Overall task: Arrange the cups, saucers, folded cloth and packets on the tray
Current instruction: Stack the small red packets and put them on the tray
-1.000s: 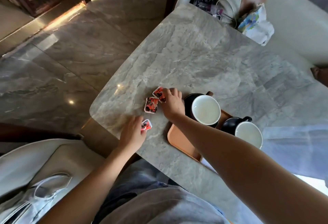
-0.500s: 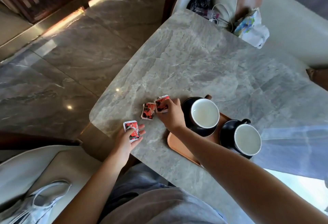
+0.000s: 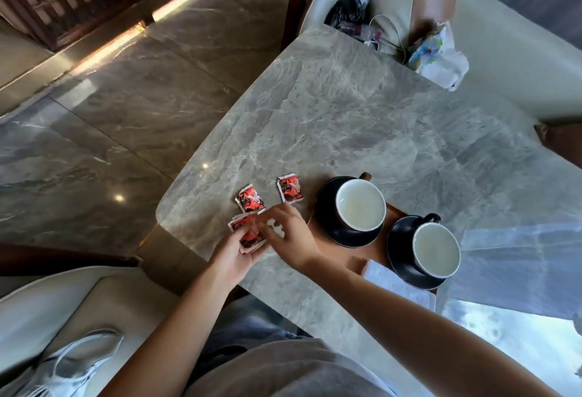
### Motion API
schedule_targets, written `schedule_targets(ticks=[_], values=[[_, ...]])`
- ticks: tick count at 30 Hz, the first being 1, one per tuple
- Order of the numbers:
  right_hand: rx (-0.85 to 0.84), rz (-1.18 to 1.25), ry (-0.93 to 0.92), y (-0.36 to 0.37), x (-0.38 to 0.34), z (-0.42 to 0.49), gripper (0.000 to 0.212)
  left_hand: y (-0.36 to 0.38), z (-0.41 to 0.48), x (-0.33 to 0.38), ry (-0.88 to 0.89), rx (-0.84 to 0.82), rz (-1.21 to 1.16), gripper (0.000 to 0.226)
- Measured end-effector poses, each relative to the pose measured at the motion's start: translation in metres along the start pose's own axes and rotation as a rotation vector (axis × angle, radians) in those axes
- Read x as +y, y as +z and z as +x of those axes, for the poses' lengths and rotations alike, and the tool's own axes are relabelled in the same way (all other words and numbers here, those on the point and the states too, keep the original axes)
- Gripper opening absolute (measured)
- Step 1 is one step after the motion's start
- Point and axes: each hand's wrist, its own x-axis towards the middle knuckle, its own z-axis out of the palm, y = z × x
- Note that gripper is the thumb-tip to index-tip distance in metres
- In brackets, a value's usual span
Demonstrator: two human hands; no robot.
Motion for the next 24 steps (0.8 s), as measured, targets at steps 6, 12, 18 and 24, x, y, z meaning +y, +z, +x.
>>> schedule_targets(ticks=[6, 12, 18, 24], values=[[0.009, -0.136, 0.199, 0.010, 0.006, 0.063, 0.039, -0.022, -0.010, -0.003, 0.057, 0.082, 0.029, 0.014], [-0.150, -0.488, 0.031, 0.024, 0.007, 0.083, 0.059, -0.034, -0.020, -0.001, 0.059, 0.028, -0.033, 0.024], [-0.145, -0.357, 0.107, 0.017, 0.009, 0.083, 0.038, -0.045, -0.018, 0.002, 0.117, 0.129, 0.047, 0.017], [-0.166, 0.109, 0.190, -0.008, 0.010, 0.067, 0.022, -0.029, -0.010, 0.005, 0.053, 0.121, 0.118, 0.022]])
